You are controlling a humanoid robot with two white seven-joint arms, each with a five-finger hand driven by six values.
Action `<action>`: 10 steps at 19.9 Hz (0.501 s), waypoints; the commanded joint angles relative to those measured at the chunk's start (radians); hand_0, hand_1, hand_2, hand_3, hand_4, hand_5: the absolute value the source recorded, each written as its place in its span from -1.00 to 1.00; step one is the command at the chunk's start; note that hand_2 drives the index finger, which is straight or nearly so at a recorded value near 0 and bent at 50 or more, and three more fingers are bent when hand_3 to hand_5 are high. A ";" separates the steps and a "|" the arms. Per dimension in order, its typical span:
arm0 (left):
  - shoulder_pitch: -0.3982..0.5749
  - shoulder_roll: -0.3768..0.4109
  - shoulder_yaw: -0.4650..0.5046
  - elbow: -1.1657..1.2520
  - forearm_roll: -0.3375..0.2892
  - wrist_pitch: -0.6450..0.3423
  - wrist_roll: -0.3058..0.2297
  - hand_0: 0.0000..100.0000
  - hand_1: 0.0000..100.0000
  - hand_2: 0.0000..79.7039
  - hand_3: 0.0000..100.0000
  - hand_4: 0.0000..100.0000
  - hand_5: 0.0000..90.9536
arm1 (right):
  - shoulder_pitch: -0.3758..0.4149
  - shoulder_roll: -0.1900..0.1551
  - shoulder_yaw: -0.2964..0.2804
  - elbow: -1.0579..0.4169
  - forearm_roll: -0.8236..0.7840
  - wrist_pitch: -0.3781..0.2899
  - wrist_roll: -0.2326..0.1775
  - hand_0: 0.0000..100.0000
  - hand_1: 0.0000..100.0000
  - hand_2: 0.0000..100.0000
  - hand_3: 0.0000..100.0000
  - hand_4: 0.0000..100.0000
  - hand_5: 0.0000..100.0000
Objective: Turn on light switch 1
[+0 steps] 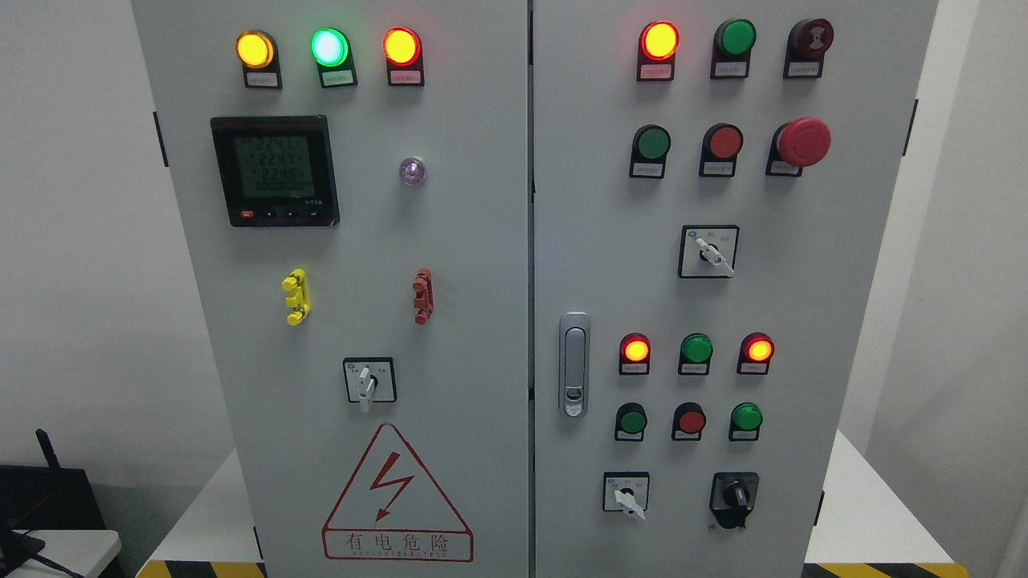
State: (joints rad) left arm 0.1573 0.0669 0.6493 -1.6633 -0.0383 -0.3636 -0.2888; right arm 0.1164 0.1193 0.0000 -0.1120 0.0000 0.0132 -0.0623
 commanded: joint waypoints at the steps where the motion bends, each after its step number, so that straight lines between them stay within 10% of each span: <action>1: -0.065 0.005 -0.200 -0.213 -0.002 -0.005 0.025 -0.40 -1.00 -0.09 0.09 0.34 0.12 | -0.001 -0.001 0.017 0.000 -0.025 0.001 -0.001 -0.76 -0.22 -1.00 -1.00 -1.00 -1.00; 6: -0.131 -0.004 -0.328 -0.227 -0.017 -0.001 0.046 -0.46 -1.00 0.02 0.19 0.40 0.22 | 0.000 0.000 0.017 0.000 -0.025 -0.001 -0.001 -0.76 -0.22 -1.00 -1.00 -1.00 -1.00; 10: -0.159 -0.004 -0.448 -0.228 -0.098 0.017 0.161 -0.52 -1.00 0.09 0.32 0.47 0.32 | 0.000 0.000 0.017 0.000 -0.025 0.001 -0.001 -0.76 -0.22 -1.00 -1.00 -1.00 -1.00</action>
State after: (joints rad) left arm 0.0403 0.0664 0.4538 -1.7967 -0.0751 -0.3672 -0.1904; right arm 0.1161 0.1192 0.0000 -0.1120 0.0000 0.0134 -0.0623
